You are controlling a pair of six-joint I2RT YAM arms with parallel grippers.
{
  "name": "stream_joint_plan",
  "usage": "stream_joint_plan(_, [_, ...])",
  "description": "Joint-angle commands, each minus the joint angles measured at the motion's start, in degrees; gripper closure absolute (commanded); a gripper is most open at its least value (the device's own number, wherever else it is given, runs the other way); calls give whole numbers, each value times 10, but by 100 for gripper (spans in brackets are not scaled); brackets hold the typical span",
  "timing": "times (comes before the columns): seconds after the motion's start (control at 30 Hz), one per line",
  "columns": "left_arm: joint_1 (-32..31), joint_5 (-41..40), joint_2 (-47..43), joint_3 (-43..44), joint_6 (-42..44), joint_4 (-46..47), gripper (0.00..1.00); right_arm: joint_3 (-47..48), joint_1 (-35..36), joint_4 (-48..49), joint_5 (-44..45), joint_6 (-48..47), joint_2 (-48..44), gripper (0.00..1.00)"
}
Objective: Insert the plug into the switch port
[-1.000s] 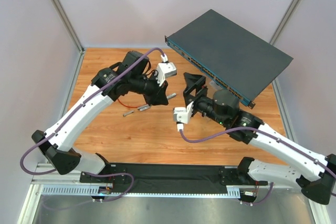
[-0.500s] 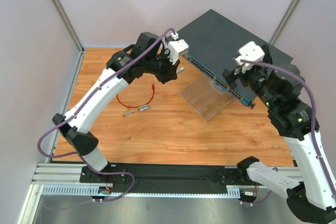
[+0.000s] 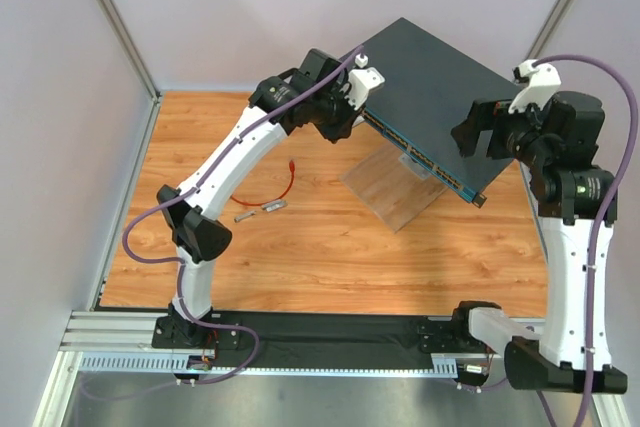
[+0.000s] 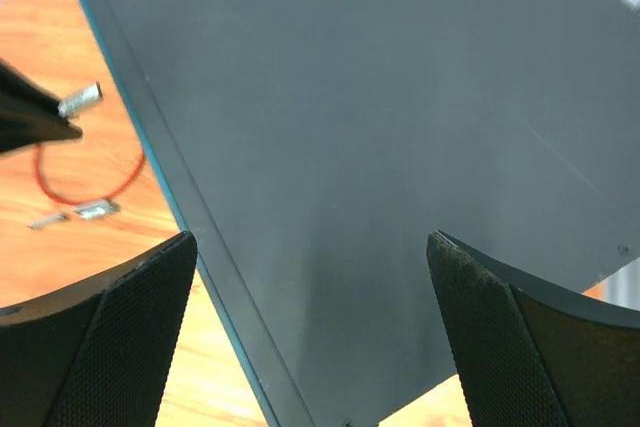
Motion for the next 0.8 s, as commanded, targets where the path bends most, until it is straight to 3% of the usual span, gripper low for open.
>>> stream_joint_plan(0.0, [-4,-7,-4,21,11,-14,100,35,-77,-35,-101,93,27,2])
stream_joint_plan(0.1, [-4,-13,6,30,11,-11,100,35,-135,-38,-184,137,43,4])
stream_joint_plan(0.2, [-4,-8,12,36,11,-18,100,31,-144,-25,-244,148,45,7])
stream_joint_plan(0.27, [-4,26,-6,25,9,-11,100,19,-144,13,-287,171,37,18])
stream_joint_plan(0.4, [-4,87,-99,-91,-9,63,100,-38,-135,154,-354,294,30,37])
stream_joint_plan(0.5, [-4,111,-168,-135,-20,103,100,-22,-91,189,-341,322,46,39])
stream_joint_plan(0.77, [-6,147,-214,-141,-35,87,100,5,48,276,-319,403,120,42])
